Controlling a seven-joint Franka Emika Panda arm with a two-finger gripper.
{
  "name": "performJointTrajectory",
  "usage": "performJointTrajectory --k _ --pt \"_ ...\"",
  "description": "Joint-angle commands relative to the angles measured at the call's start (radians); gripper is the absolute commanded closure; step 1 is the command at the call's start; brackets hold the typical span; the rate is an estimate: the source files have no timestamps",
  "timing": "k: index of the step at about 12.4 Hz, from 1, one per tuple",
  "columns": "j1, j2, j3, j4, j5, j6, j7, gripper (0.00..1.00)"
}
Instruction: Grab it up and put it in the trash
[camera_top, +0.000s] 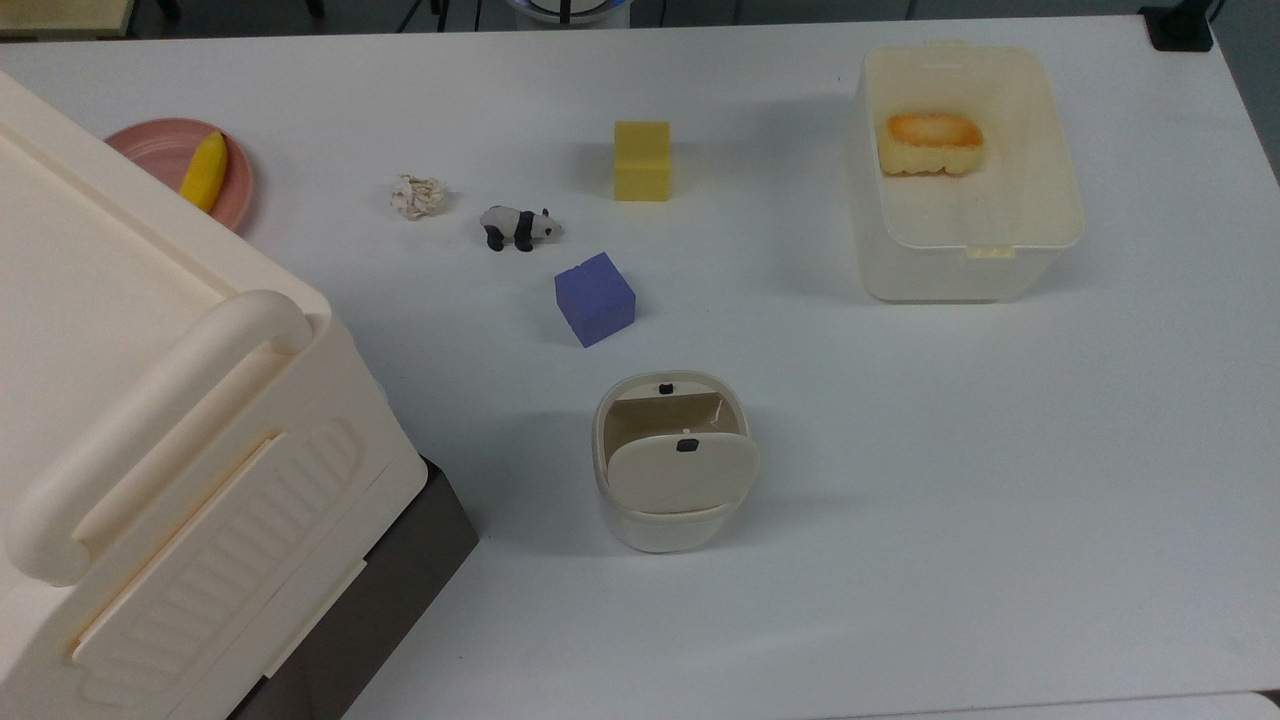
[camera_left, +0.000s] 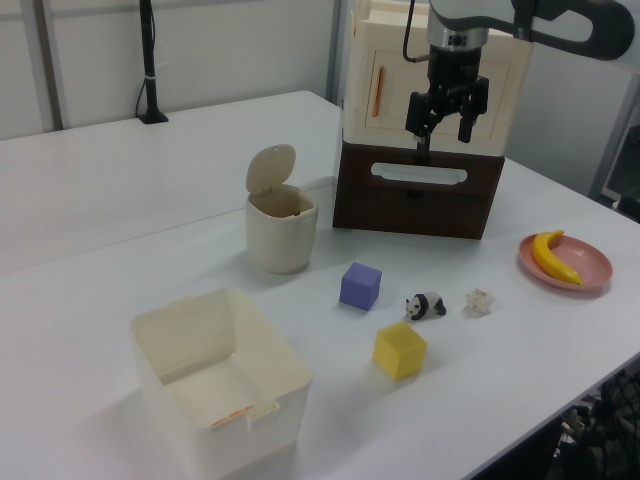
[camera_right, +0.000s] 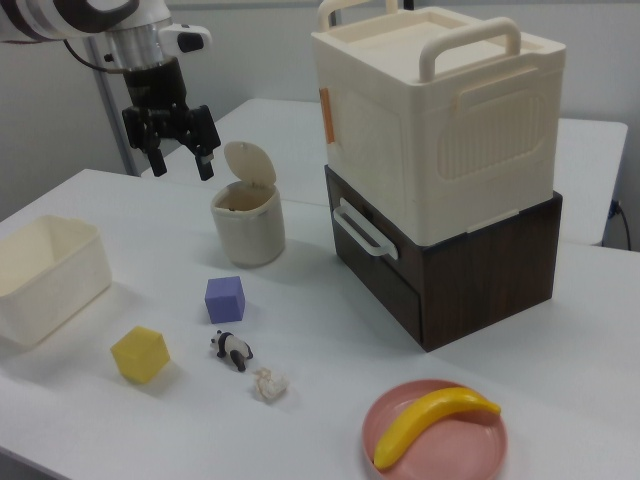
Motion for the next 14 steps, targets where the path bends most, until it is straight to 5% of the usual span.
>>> performJointTrajectory --k 1,7,14 --pt "0.004 -0.022 0.000 -0.031 -0.020 0.034 -0.005 0.00" --pt "0.003 -0.023 0.001 -0.045 -0.024 0.033 -0.005 0.00" --pt "-0.039 -0.126 -0.002 -0.287 -0.052 0.033 0.000 0.00"
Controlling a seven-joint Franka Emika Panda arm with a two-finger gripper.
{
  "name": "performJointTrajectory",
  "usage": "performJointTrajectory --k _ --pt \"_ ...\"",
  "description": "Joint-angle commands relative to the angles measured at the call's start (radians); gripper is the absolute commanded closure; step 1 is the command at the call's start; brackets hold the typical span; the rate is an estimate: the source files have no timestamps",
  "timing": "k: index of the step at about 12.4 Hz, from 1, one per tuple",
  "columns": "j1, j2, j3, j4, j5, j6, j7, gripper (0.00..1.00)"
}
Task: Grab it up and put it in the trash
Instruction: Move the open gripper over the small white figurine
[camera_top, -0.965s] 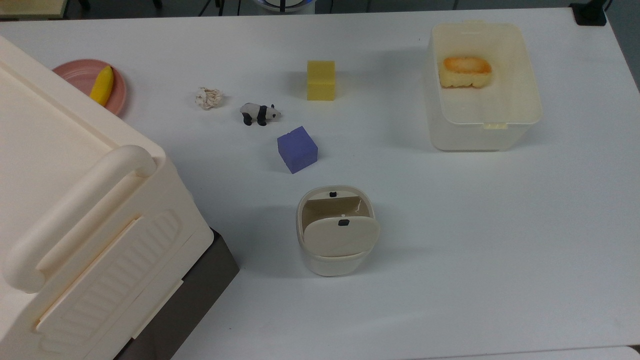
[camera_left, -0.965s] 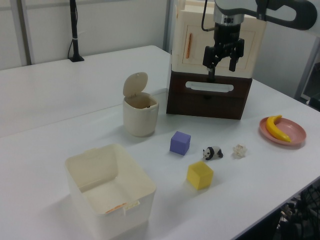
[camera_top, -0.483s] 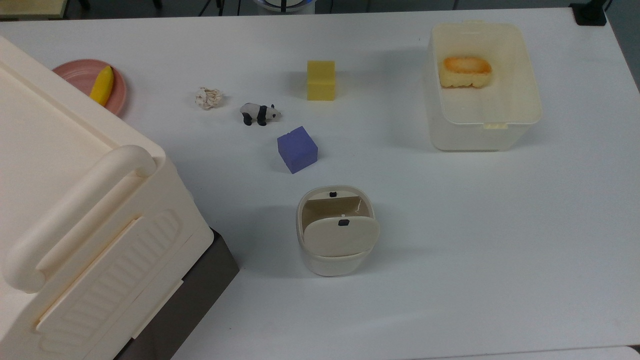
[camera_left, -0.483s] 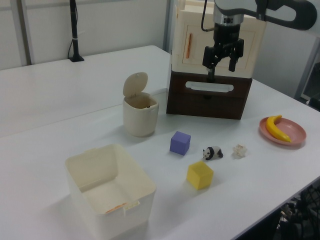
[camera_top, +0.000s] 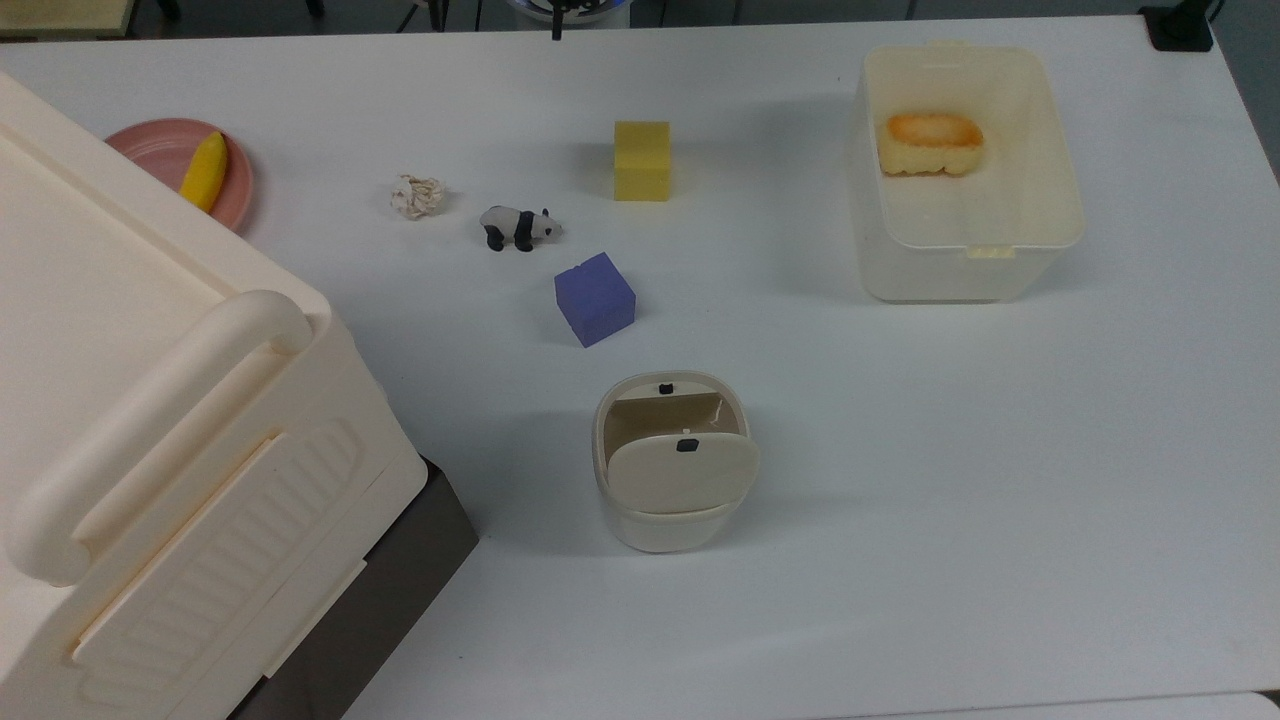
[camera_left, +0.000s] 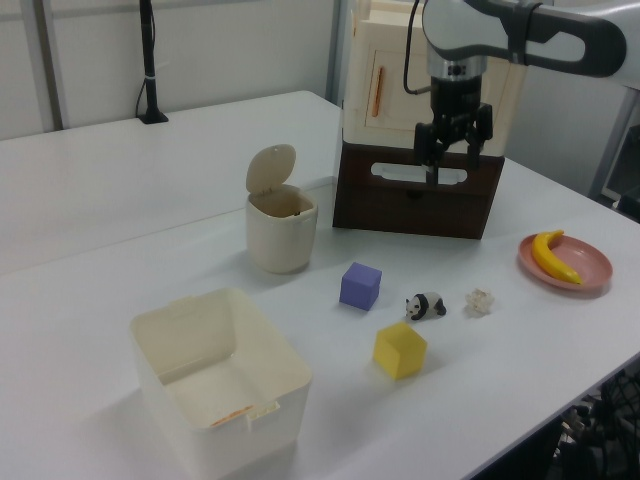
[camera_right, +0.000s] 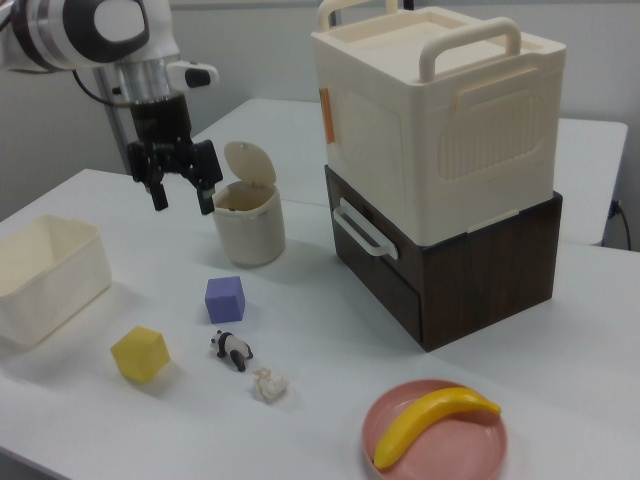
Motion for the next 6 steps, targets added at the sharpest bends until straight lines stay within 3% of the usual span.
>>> performJointTrajectory --k 1,4,6 --pt "-0.036 -0.101 -0.001 -0.198 -0.025 0.033 0.000 0.00" --pt "-0.056 -0.086 0.000 -0.254 -0.053 0.034 0.000 0.00" --pt "-0.067 -0.060 0.000 -0.278 -0.086 0.136 -0.007 0.00"
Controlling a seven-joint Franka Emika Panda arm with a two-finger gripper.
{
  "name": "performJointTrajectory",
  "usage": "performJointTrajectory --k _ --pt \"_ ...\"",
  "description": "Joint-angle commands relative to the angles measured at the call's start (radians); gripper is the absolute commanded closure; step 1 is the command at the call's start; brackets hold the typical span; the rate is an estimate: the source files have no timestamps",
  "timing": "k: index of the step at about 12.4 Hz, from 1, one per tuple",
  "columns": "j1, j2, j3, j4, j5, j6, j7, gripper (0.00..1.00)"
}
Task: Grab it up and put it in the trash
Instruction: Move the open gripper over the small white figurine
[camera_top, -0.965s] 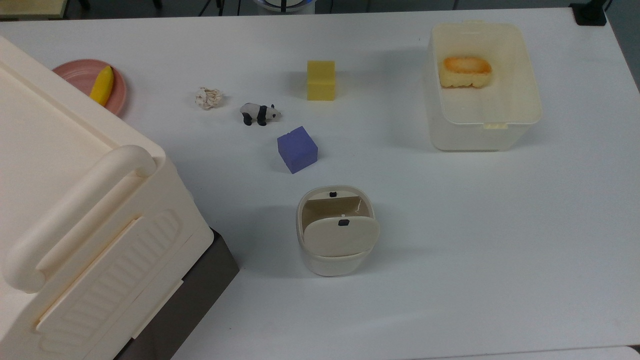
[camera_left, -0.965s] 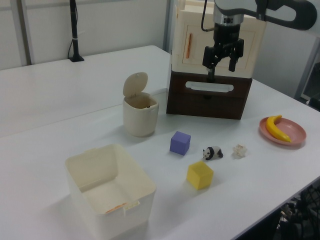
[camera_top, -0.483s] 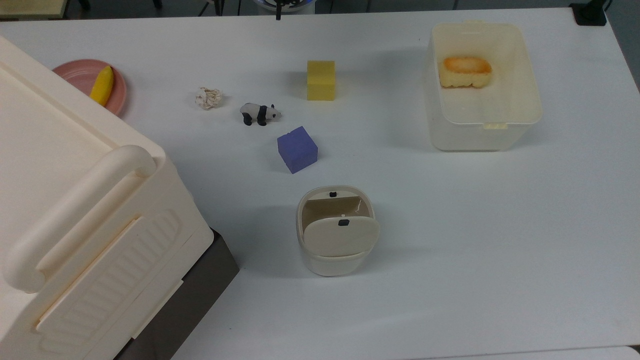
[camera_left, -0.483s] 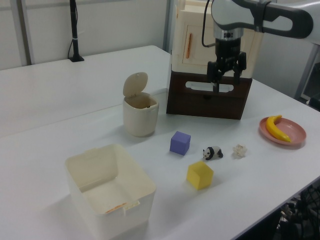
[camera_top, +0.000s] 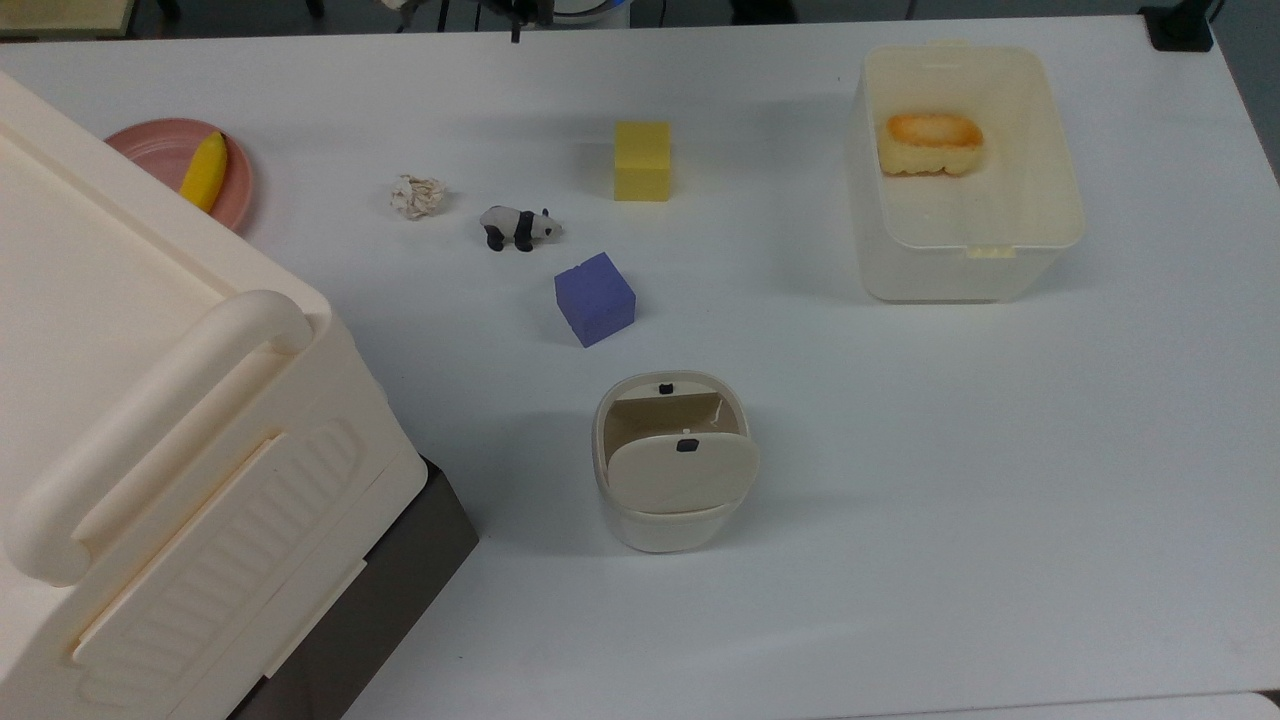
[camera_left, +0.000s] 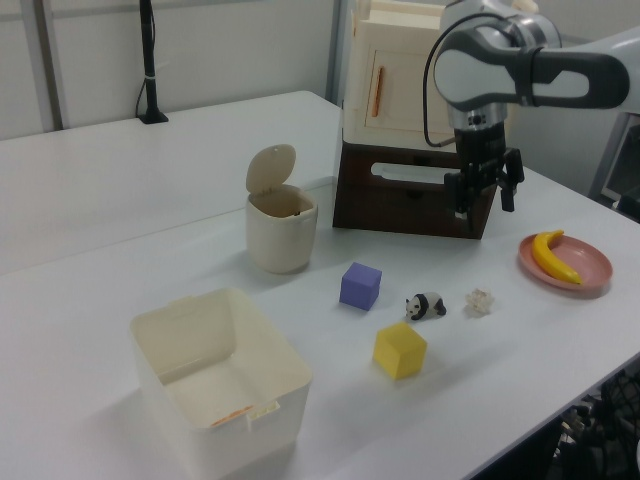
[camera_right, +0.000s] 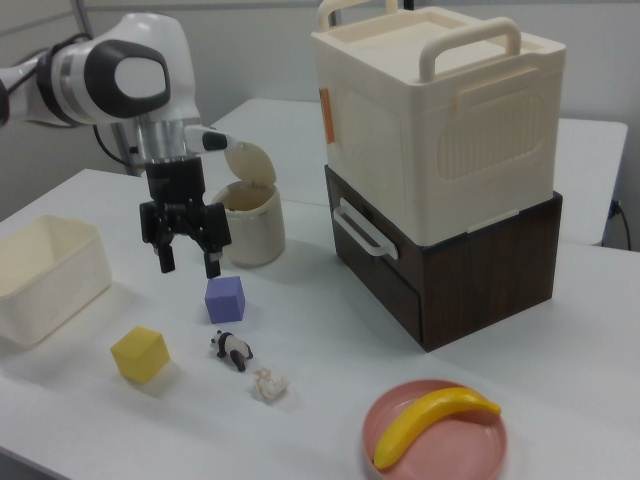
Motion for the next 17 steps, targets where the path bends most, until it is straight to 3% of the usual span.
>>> performJointTrajectory --k 1,3,6,10,17 --pt "-0.015 -0.003 0.001 -0.094 -0.064 0.201 -0.007 0.00" --pt "-0.015 0.000 0.001 -0.161 -0.110 0.372 -0.007 0.00" --pt "-0.009 0.007 0.004 -0.308 -0.249 0.557 -0.006 0.00" --pt "0.001 -0.013 0.004 -0.407 -0.311 0.597 -0.004 0.00" --pt "-0.038 0.023 0.004 -0.435 -0.335 0.597 -0.004 0.00"
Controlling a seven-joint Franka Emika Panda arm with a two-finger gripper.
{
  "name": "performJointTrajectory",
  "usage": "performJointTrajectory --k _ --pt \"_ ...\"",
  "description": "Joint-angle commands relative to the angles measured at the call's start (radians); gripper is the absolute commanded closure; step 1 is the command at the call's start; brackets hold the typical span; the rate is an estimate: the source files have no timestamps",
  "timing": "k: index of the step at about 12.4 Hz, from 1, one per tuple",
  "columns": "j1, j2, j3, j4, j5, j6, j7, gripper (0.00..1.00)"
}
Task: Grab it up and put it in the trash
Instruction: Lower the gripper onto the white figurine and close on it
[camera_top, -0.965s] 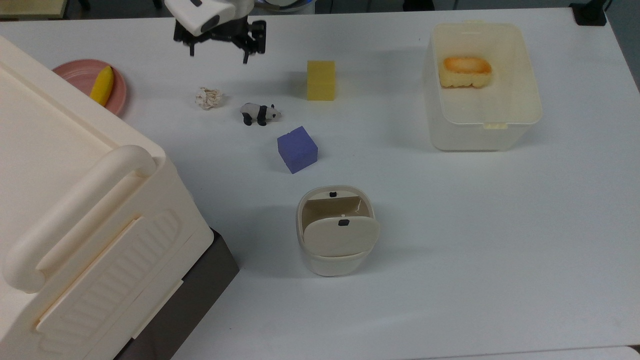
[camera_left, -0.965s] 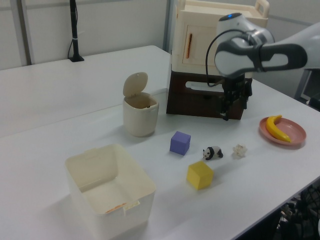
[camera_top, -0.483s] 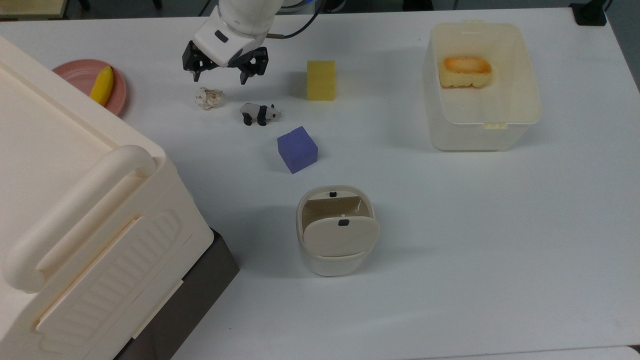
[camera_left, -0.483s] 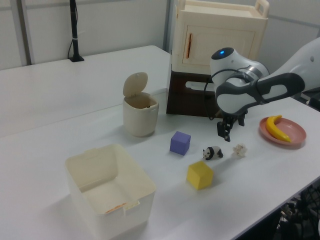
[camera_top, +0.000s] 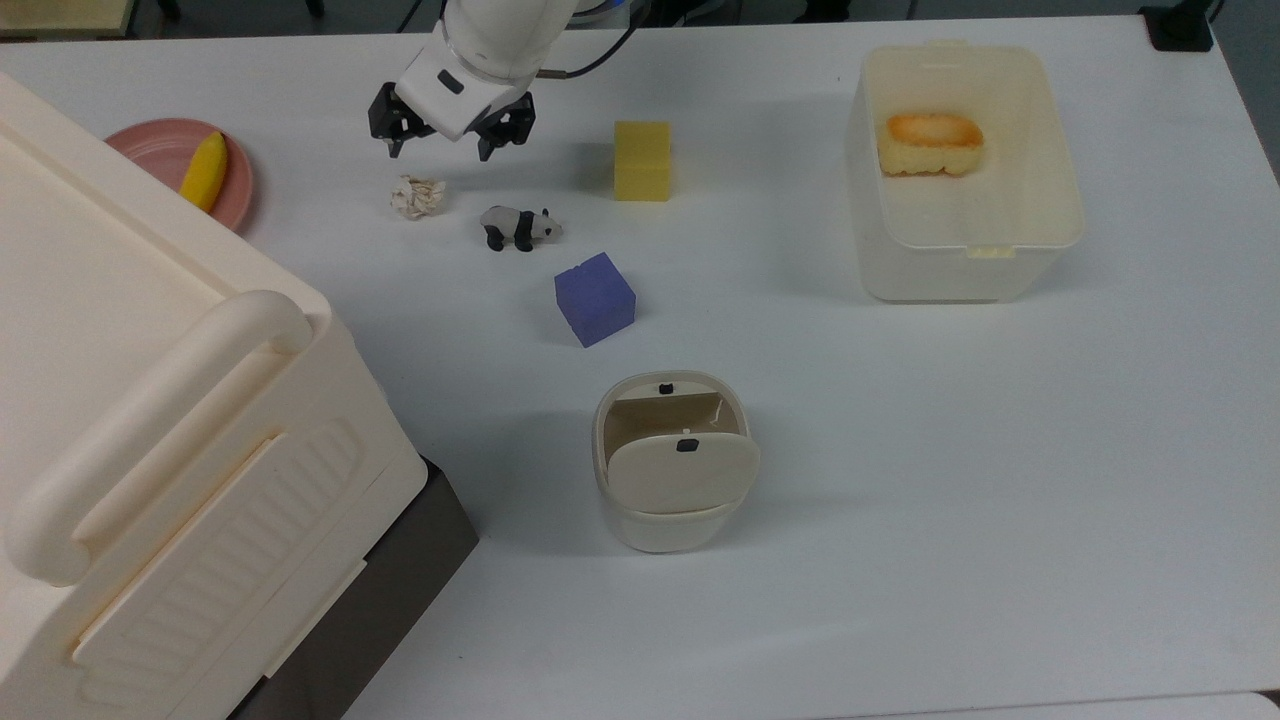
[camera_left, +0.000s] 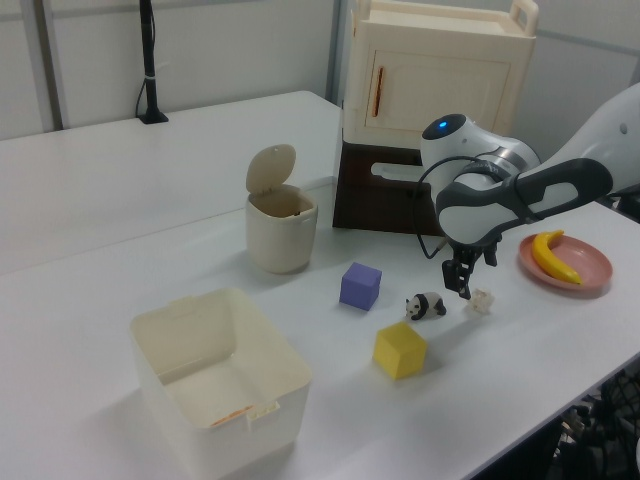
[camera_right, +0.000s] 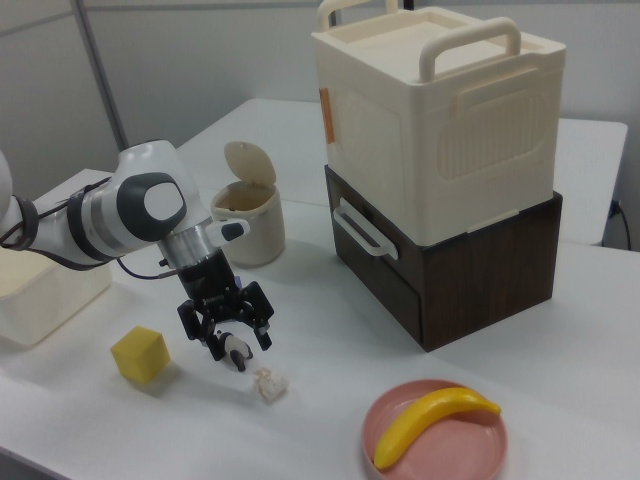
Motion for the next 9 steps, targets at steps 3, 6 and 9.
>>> performJointTrajectory --k 3,6,9 --pt "-0.049 0.071 -0.003 -0.019 -0.058 0.120 -0.001 0.00" --pt "-0.072 0.129 -0.004 0.015 -0.114 0.179 0.005 0.00" --pt "-0.077 0.140 -0.004 0.013 -0.116 0.192 0.005 0.00"
